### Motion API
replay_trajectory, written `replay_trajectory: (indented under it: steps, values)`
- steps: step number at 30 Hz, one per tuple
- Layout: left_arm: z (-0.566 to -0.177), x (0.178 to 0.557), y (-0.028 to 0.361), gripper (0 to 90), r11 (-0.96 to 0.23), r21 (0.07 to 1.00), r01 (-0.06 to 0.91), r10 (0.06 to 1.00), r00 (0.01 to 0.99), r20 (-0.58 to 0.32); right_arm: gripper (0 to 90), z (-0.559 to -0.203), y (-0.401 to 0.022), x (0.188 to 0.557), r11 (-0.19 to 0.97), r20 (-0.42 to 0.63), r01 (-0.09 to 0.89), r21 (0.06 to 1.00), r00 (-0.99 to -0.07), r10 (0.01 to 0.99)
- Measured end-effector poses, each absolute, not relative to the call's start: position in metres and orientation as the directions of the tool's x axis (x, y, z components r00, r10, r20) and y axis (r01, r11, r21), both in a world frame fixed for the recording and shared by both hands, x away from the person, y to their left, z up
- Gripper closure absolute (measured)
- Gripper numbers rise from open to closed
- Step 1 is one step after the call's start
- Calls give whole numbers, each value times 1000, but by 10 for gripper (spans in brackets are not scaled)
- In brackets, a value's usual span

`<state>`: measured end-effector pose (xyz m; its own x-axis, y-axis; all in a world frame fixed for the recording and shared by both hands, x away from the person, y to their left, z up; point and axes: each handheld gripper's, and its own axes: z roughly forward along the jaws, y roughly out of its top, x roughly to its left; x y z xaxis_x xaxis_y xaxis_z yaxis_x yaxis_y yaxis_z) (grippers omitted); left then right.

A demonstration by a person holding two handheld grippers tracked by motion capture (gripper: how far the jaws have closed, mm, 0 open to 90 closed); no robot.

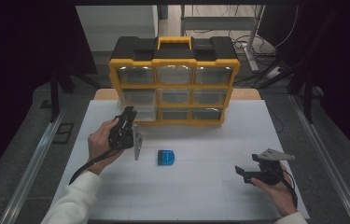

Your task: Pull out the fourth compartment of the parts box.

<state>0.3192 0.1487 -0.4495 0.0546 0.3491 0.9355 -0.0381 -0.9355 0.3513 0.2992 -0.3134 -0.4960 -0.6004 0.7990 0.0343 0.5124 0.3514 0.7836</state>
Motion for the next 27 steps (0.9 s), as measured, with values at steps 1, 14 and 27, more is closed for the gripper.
replay_trajectory:
  steps: [1,14,27]
  values:
    - [-450,319,148,727,-936,349,-38,347,54,936,125,-496,-313,299,352,34,513,783,-600,799]
    - [-449,314,149,727,-937,348,-41,346,55,937,125,-496,-314,299,351,34,512,784,-599,800]
    - [-450,309,149,728,-939,341,-42,338,58,939,125,-496,-314,299,352,33,514,782,-598,801]
